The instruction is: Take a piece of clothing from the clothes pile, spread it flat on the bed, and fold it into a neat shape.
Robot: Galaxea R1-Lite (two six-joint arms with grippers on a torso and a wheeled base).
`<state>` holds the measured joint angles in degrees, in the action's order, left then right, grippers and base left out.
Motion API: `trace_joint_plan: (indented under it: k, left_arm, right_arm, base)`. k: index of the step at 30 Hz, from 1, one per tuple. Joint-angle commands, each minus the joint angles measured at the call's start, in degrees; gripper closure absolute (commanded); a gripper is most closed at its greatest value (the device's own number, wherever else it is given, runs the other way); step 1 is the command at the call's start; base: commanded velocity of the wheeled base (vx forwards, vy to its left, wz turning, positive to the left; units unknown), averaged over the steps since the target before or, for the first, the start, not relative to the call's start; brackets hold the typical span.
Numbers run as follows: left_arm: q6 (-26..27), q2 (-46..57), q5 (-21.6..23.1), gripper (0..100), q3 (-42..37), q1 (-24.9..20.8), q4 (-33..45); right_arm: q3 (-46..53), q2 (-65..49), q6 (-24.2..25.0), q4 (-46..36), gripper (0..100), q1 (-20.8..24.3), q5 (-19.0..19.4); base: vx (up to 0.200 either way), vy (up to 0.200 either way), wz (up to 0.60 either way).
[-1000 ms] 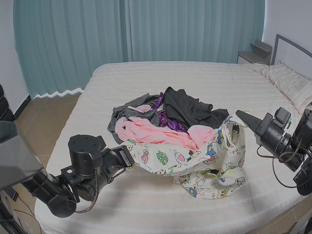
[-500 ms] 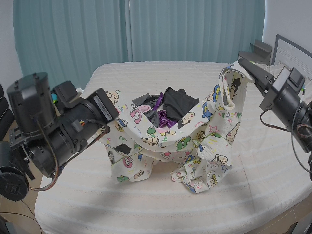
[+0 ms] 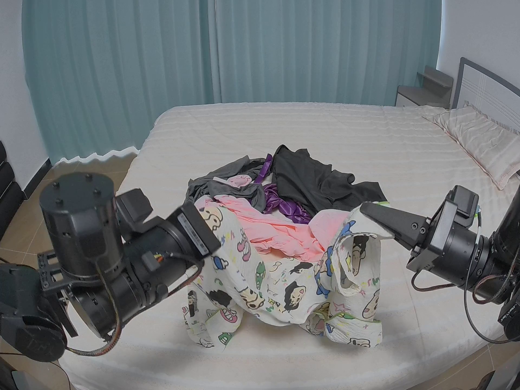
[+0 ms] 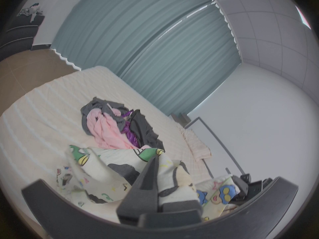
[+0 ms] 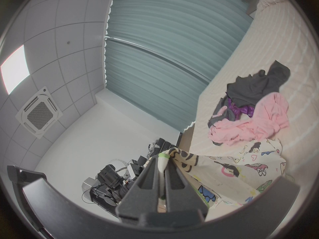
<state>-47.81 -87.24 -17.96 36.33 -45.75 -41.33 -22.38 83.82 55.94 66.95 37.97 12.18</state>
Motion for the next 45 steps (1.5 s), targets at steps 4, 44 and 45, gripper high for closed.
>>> trace_joint_plan:
  k: [4, 44, 45]
  left_arm:
    - [-0.2, -1.7, 2.4, 100, -5.7, -0.7, -0.2]
    - [-3.7, -2.1, 3.6, 100, -6.3, -2.3, -3.1]
    - [-3.7, -2.1, 3.5, 100, -6.3, -2.3, -3.1]
  right_arm:
    - [5.2, 1.6, -1.5, 0.5, 100, -2.6, 0.4]
    - [10.2, 0.7, -3.0, 5.7, 100, -3.3, 0.0]
    - [10.2, 0.8, -3.0, 6.0, 100, -3.3, 0.0]
  base:
    - [0.0, 0.0, 0.0]
    - [-0.045, -0.045, 0.0]
    - [0.0, -0.2, 0.0]
